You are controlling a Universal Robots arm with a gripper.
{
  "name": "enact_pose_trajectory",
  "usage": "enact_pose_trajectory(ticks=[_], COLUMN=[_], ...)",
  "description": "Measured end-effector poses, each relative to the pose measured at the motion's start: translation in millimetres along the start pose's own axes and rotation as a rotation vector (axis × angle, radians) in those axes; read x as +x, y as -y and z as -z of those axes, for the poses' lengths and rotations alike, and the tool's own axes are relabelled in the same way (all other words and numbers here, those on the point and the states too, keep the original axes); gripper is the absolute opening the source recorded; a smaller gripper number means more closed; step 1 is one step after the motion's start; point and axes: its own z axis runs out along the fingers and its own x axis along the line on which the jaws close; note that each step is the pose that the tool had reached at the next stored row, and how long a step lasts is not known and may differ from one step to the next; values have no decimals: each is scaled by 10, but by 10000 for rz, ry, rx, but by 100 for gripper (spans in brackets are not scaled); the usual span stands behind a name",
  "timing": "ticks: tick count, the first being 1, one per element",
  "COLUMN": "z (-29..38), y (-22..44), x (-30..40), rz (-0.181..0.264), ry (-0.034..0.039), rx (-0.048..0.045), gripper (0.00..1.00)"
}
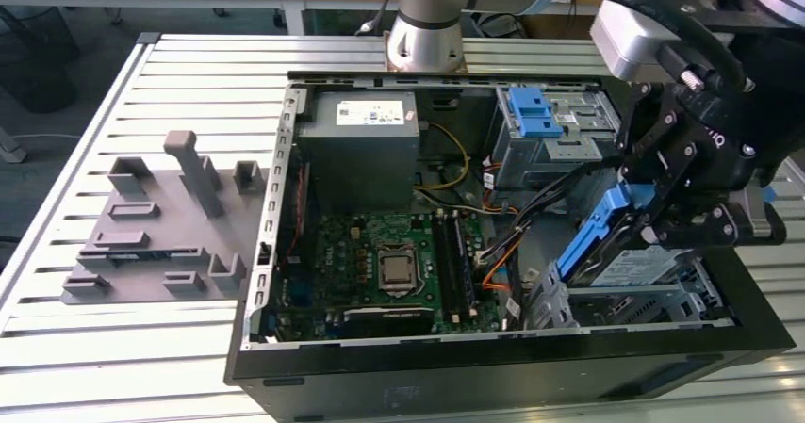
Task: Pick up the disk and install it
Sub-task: 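Insert the disk into the insertion slot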
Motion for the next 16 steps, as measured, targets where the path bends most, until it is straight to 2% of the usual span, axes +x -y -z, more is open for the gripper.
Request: enact_pose_trajectory(ticks=[16], z=[-182], y=[0], x=[7], rz=[-1], ry=[0], rx=[-1], gripper=[36])
